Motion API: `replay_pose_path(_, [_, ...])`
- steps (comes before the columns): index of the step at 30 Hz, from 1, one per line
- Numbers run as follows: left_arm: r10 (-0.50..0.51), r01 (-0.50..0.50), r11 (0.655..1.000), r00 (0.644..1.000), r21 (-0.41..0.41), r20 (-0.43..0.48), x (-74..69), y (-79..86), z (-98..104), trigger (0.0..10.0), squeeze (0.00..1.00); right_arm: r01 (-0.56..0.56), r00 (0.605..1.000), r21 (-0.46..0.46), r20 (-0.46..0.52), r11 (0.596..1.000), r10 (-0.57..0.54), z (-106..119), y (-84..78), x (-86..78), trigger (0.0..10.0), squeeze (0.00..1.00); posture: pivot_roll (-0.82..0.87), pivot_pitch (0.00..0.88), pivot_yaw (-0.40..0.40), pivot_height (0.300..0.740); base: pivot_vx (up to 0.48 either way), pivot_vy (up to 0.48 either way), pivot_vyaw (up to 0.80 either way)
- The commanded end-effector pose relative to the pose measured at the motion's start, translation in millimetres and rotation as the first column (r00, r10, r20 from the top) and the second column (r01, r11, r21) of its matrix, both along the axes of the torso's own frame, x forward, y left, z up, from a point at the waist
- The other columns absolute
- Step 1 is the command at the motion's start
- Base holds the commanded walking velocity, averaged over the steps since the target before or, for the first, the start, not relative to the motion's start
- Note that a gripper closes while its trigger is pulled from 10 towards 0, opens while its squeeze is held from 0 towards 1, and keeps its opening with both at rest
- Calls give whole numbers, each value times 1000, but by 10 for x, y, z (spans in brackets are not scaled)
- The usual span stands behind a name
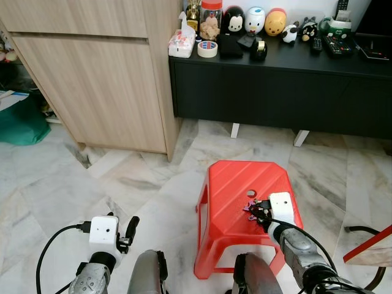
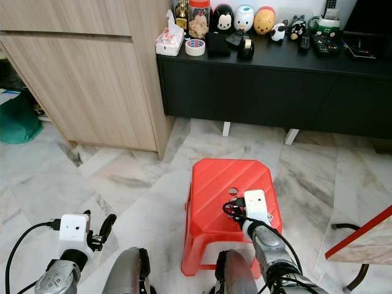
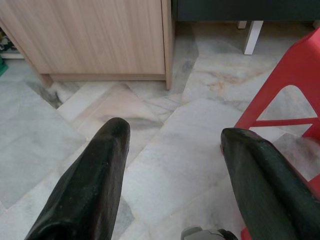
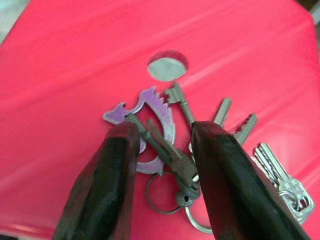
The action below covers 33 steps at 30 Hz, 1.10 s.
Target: Hang keys on a hook
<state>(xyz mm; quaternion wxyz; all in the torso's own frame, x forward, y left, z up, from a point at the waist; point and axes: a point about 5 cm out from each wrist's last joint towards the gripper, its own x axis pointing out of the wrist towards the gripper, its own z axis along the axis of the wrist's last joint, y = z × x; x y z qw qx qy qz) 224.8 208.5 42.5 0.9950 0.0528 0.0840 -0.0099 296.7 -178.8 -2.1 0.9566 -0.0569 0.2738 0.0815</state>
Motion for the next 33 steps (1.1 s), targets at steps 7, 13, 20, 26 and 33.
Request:
replay_pose_path(7, [0, 0, 1000, 1000, 1, -1, -10, 25, 31, 10000, 0, -48, 998, -80, -46, 996, 45, -8, -33, 6, 10000, 0, 174, 131, -14, 582, 0, 0, 0])
replay_pose_path(13, [1, -1, 1000, 1000, 2, -2, -13, 36, 33, 10000, 0, -64, 995, -103, -78, 993, 56, -14, -47, 8, 10000, 0, 176, 134, -13, 582, 0, 0, 0])
replay_pose_path(20, [2, -2, 1000, 1000, 5, -3, -26, 40, 42, 10000, 0, -62, 993, -145, -104, 987, 47, -24, -106, -1, 10000, 0, 186, 137, -12, 582, 0, 0, 0])
replay_pose_path(26, [10, -10, 1000, 1000, 18, -5, -62, 80, 59, 10000, 0, -69, 989, -173, -144, 982, 44, -54, -122, -26, 10000, 0, 200, 145, -8, 582, 0, 0, 0])
replay_pose_path(33, [11, -11, 1000, 1000, 25, -7, -111, 120, 82, 10000, 0, -68, 987, -182, -154, 981, 40, -49, -117, -15, 10000, 0, 213, 152, -2, 582, 0, 0, 0])
